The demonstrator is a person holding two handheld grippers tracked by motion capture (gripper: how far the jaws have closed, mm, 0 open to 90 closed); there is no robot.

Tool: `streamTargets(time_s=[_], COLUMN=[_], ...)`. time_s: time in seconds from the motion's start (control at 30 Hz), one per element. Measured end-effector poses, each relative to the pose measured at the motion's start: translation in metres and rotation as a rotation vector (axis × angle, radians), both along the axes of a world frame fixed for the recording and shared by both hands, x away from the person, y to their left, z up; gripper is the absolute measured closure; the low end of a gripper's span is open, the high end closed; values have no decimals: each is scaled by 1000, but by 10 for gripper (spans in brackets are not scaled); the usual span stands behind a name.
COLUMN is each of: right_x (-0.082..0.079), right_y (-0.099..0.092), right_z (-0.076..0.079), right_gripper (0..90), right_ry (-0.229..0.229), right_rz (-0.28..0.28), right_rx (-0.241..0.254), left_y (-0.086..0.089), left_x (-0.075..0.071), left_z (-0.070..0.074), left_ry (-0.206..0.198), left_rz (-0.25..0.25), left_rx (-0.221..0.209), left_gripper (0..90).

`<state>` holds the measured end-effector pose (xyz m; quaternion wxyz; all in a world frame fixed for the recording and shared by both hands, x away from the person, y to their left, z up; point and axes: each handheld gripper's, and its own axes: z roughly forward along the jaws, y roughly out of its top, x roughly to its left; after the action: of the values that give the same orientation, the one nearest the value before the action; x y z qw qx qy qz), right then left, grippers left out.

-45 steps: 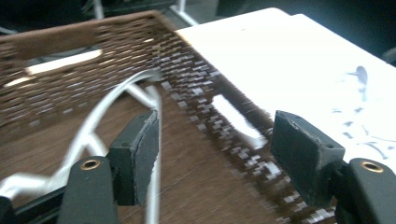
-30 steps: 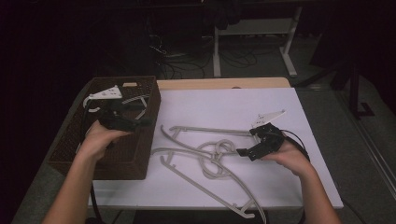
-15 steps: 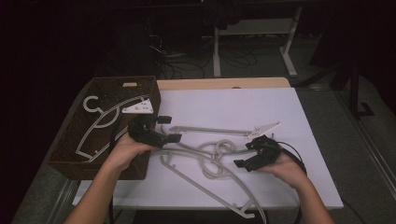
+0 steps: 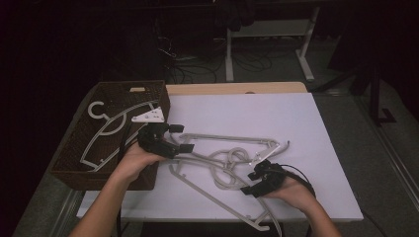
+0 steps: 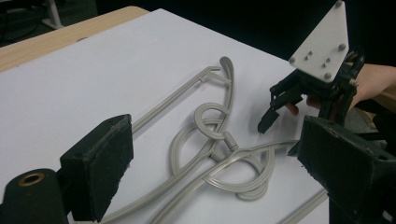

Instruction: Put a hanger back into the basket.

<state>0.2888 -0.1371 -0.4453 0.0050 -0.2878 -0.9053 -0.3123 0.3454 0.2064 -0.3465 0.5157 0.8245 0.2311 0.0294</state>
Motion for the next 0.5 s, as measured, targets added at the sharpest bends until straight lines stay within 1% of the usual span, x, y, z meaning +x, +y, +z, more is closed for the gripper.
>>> streamTargets(time_s=[0.07,0.1,0.13,0.2,0.27,0.3,0.43,0.5], right_x=[-1,-3,-3,-3,-4,-5,-5,-4], right_y=[5,6,6,6,8,10,11,11], right_z=[-3,-3,-3,-2,-2,-2,-1,-1], right_gripper=[421,451,490,508,573,622,673,733], right_ry=[-1,-18,-24,-30,-63,-89,-100,-100], right_rz=[16,21,19,20,30,25,26,23], right_rx=[-28,-38,-46,-53,-89,-121,-138,-139], left_y=[-1,-1,-1,-2,-3,-3,-3,-3], left_x=[0,0,0,1,1,1,0,0], left_z=[0,-1,-1,-1,-2,-2,-2,-2], left_ry=[4,4,5,7,6,6,3,3], left_rz=[1,1,-1,-2,-4,-3,-3,-2], left_rx=[-1,-3,-3,-1,2,3,5,6], left_gripper=[109,109,110,111,112,113,115,116])
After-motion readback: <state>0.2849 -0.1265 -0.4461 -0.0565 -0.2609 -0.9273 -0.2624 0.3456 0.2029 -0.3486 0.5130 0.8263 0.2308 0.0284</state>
